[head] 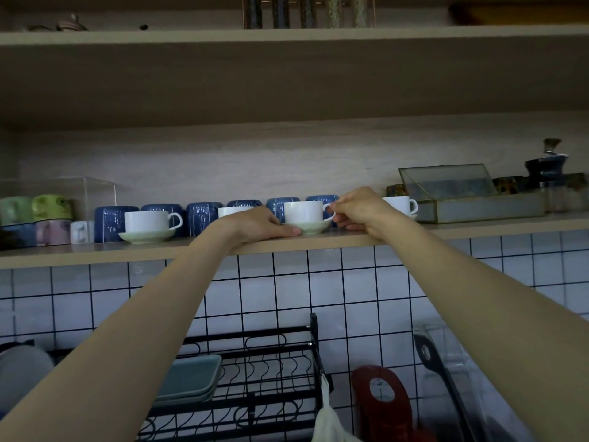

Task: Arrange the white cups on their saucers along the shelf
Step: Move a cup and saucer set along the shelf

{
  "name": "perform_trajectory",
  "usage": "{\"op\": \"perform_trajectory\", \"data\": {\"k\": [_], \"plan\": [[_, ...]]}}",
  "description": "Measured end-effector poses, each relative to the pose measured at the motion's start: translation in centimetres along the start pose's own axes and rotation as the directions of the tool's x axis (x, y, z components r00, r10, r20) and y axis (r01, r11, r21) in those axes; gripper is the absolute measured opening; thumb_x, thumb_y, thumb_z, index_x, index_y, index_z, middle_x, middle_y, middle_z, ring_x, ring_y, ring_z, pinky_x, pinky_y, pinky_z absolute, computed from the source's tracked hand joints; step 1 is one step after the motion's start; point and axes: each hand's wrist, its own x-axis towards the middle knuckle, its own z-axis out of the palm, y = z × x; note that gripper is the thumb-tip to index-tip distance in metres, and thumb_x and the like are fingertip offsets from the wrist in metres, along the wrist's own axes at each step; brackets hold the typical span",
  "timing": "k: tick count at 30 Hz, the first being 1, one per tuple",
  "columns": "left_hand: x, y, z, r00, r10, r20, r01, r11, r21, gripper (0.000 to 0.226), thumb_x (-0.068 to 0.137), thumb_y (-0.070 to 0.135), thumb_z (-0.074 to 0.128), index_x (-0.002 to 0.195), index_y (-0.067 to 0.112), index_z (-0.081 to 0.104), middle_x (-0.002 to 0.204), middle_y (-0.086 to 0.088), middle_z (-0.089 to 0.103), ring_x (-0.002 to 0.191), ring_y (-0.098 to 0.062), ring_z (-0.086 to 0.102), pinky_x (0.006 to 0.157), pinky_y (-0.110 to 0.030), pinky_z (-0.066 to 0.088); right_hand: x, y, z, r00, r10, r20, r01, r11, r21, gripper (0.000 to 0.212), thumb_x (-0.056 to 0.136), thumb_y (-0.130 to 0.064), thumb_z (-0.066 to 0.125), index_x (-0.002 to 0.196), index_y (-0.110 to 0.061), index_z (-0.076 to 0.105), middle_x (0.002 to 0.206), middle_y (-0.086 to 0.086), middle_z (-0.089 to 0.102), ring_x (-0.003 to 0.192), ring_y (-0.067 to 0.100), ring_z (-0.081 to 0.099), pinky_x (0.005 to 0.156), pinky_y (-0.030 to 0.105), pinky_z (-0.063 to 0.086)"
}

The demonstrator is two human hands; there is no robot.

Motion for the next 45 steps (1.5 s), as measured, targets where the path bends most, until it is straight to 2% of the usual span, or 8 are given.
{"op": "perform_trajectory", "data": {"k": [4,9,13,20,28,34,42,45], "plan": [[0.0,0.0,0.1,1.0,-0.002,-0.005,0.002,1.0,0.027,0.063,0.084,0.071,0.059,0.089,0.009,0.068,0.081,-0.006,0.051,0.074,-0.018,0.048,0.069,-0.03,0.034,-0.1,-0.1,0.0,1.0,0.0,-0.001,0.0,1.0,-0.002,0.018,0.094,-0.014,0.065,0.106,-0.001,0.07,0.074,0.007,0.066,0.081,0.021,0.064,0.091,0.038,0.054],[0.1,0.1,0.1,1.0,-0.006,-0.012,0.006,0.999,0.04,0.075,0.085,0.072,0.058,0.1,0.0,0.073,0.083,-0.005,0.057,0.076,-0.017,0.053,0.071,-0.03,0.038,0.1,0.0,0.0,0.999,-0.028,-0.025,0.027,0.999,-0.035,0.024,0.092,-0.017,0.068,0.108,0.0,0.071,0.083,0.012,0.066,0.078,0.02,0.06,0.078,0.033,0.056],[0.0,0.1,0.0,1.0,-0.001,-0.014,0.002,0.998,0.061,0.074,0.085,0.072,0.057,0.101,0.002,0.074,0.081,-0.002,0.058,0.076,-0.016,0.053,0.072,-0.03,0.038,0.4,0.3,-0.1,0.998,-0.044,-0.05,0.041,0.997,-0.058,0.028,0.09,-0.02,0.071,0.109,0.0,0.071,0.091,0.013,0.065,0.084,0.023,0.058,0.094,0.046,0.054],[0.0,0.1,0.0,1.0,-0.01,-0.023,0.012,0.997,0.073,0.081,0.085,0.075,0.053,0.108,0.0,0.073,0.088,-0.006,0.06,0.08,-0.018,0.054,0.076,-0.03,0.038,0.4,0.5,-0.1,0.994,-0.089,-0.061,0.083,0.992,-0.096,0.018,0.092,-0.017,0.067,0.103,-0.005,0.074,0.081,0.006,0.067,0.083,0.021,0.061,0.089,0.041,0.054],[-0.2,0.3,0.0,0.999,-0.021,-0.025,0.022,0.998,0.067,0.06,0.085,0.075,0.053,0.08,0.015,0.061,0.075,-0.004,0.049,0.071,-0.017,0.047,0.067,-0.03,0.033,0.6,0.6,-0.1,0.994,-0.091,-0.063,0.082,0.988,-0.13,0.02,0.091,-0.017,0.07,0.098,0.0,0.075,0.098,0.019,0.073,0.084,0.023,0.063,0.092,0.043,0.055],[-0.3,0.5,0.1,0.999,-0.026,-0.02,0.027,0.998,0.057,0.06,0.084,0.076,0.054,0.078,0.016,0.053,0.073,-0.005,0.044,0.07,-0.018,0.042,0.065,-0.03,0.029,0.6,0.6,-0.1,0.994,-0.093,-0.06,0.084,0.986,-0.142,0.021,0.09,-0.014,0.069,0.103,0.001,0.075,0.098,0.018,0.073,0.084,0.023,0.064,0.089,0.041,0.055],[-0.3,0.5,0.5,0.998,-0.007,-0.067,0.004,0.999,-0.049,0.065,0.079,0.071,0.065,0.092,0.008,0.068,0.086,-0.004,0.066,0.081,-0.021,0.059,0.074,-0.03,0.043,0.4,0.5,-0.1,0.993,-0.084,-0.082,0.072,0.988,-0.135,0.024,0.086,-0.018,0.072,0.1,0.001,0.075,0.097,0.018,0.073,0.079,0.019,0.059,0.071,0.031,0.05],[-0.2,1.0,0.7,0.982,0.02,-0.186,-0.046,0.99,-0.132,0.056,0.074,0.061,0.078,0.114,0.023,0.066,0.11,0.001,0.075,0.098,-0.017,0.068,0.084,-0.028,0.052,0.2,0.3,-0.3,0.992,-0.095,-0.087,0.082,0.987,-0.14,0.017,0.088,-0.014,0.07,0.101,-0.005,0.076,0.099,0.012,0.072,0.077,0.014,0.058,0.067,0.028,0.048]]}}
